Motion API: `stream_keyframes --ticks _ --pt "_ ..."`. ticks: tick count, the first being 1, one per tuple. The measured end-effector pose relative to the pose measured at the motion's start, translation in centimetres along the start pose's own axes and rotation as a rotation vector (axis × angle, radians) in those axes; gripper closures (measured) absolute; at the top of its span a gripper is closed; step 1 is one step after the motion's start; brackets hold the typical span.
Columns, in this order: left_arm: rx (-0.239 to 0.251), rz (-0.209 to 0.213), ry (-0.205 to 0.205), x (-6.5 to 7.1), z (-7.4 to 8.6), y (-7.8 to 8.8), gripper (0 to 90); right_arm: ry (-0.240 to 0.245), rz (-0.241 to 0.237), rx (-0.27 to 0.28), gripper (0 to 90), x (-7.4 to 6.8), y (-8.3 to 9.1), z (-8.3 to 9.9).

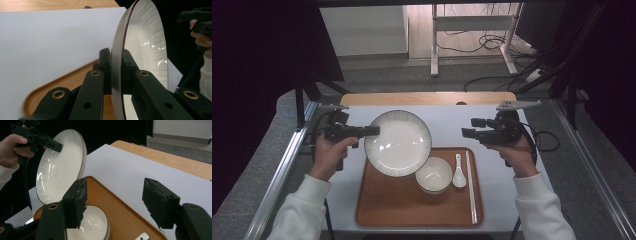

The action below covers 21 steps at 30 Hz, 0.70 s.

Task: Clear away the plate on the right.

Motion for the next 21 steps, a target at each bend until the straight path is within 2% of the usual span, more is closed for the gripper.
stream_keyframes --ticks 2,3,4,7,11,14,17,21 --pt "-0.001 -0.007 0.006 -0.3 0.4 0.3 83.2 -0.003 0.01 -0.01 35.5 0.4 0.3 0.4" --pt "-0.008 -0.015 0.01 -0.9 1.2 0.8 83.2 -0.006 0.015 -0.011 35.2 0.6 0.4 0.6" --pt "-0.008 -0.015 0.01 -0.9 1.2 0.8 83.2 -0.006 0.022 -0.016 35.1 0.8 0.6 0.8" --pt "-0.028 -0.037 0.011 -1.8 2.7 1.3 83.2 -0.014 0.038 -0.027 34.6 1.2 0.8 1.4" --pt "-0.039 -0.041 0.013 -2.3 3.7 1.6 83.2 -0.011 0.048 -0.045 34.6 1.4 1.2 2.0" --pt "-0.058 -0.049 0.01 -2.9 5.1 2.0 83.2 -0.009 0.075 -0.065 34.4 1.4 2.0 2.9" --pt "-0.085 -0.047 0.018 -3.5 6.2 1.7 83.1 -0.016 0.094 -0.084 34.0 1.6 2.3 3.7" --pt "-0.139 -0.055 0.018 -4.3 7.7 0.3 83.1 -0.025 0.112 -0.101 34.0 2.0 2.7 4.6"
Point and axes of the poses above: each handheld gripper's, and its own axes: y roughly backward along the jaws, z roughly out of its underside, x roughly to its right, the point moved 10 cm from there along -y, roughly forward along the jaws, and after that the axes turned 10 degrees about -x, right-handed, at the moved point
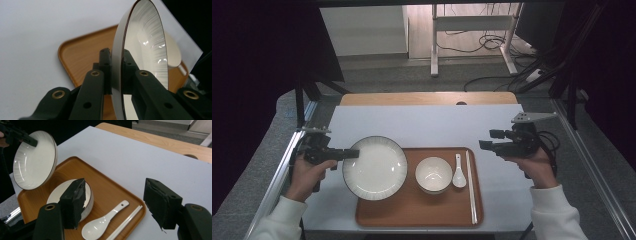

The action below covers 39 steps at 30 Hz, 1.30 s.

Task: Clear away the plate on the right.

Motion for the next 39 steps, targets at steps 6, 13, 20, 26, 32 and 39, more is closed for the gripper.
stream_keyframes --ticks 6,13,20,26,32,39 --pt "-0.064 -0.002 0.01 -0.8 1.3 -2.5 82.7 -0.012 -0.005 -0.014 33.8 0.5 -0.2 0.4" --pt "-0.102 0.009 0.03 -2.0 1.9 -4.2 83.0 -0.016 -0.002 -0.025 32.0 1.1 -0.6 0.5" --pt "-0.116 0.044 0.043 -2.7 1.9 -5.1 83.0 -0.024 0.033 -0.04 30.8 1.9 -0.9 0.9" --pt "-0.134 0.022 0.036 -3.1 2.0 -6.4 80.0 -0.02 0.054 -0.066 29.9 2.3 -1.3 1.3" --pt "-0.167 -0.034 0.029 -3.3 2.1 -7.9 75.4 -0.02 0.059 -0.085 29.8 2.6 -1.7 1.7" --pt "-0.174 -0.146 0.004 -3.8 2.3 -8.6 70.4 -0.019 0.068 -0.103 29.7 2.8 -1.9 1.9"
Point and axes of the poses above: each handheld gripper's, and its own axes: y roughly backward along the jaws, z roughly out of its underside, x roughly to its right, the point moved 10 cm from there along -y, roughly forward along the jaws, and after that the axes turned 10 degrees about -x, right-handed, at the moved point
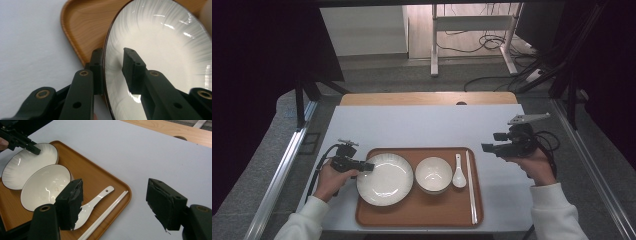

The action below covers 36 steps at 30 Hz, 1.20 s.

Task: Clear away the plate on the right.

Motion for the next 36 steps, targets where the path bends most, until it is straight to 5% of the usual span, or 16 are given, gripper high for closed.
stream_keyframes --ticks 6,9,14,15,17,21,27,36 --pt "0.019 -0.003 -0.012 0.2 -0.2 0.1 65.8 -0.005 0.018 0.005 29.5 0.2 -0.1 -0.1" --pt "0.053 -0.012 -0.012 0.3 -0.6 1.0 55.5 0.002 0.018 0.001 29.5 0.1 -0.2 0.0" --pt "0.144 -0.076 -0.045 0.9 -1.4 3.8 34.3 0.01 0.026 0.001 29.2 0.0 -0.3 0.1" --pt "0.179 -0.114 -0.06 1.3 -1.6 4.8 31.6 0.007 0.053 0.038 29.5 0.3 0.0 0.2" --pt "0.248 -0.156 -0.087 2.2 -1.7 6.9 28.2 -0.004 0.054 0.068 29.4 0.3 0.1 0.4" --pt "0.308 -0.209 -0.132 3.0 -1.2 8.8 23.9 -0.013 0.046 0.085 29.3 0.2 0.0 2.2" --pt "0.332 -0.232 -0.146 3.4 -0.6 9.9 22.6 -0.053 0.056 0.065 27.5 1.2 -0.5 4.7" --pt "0.352 -0.232 -0.139 3.3 -0.8 10.6 20.2 -0.042 0.05 0.109 24.3 1.8 -0.4 4.1"
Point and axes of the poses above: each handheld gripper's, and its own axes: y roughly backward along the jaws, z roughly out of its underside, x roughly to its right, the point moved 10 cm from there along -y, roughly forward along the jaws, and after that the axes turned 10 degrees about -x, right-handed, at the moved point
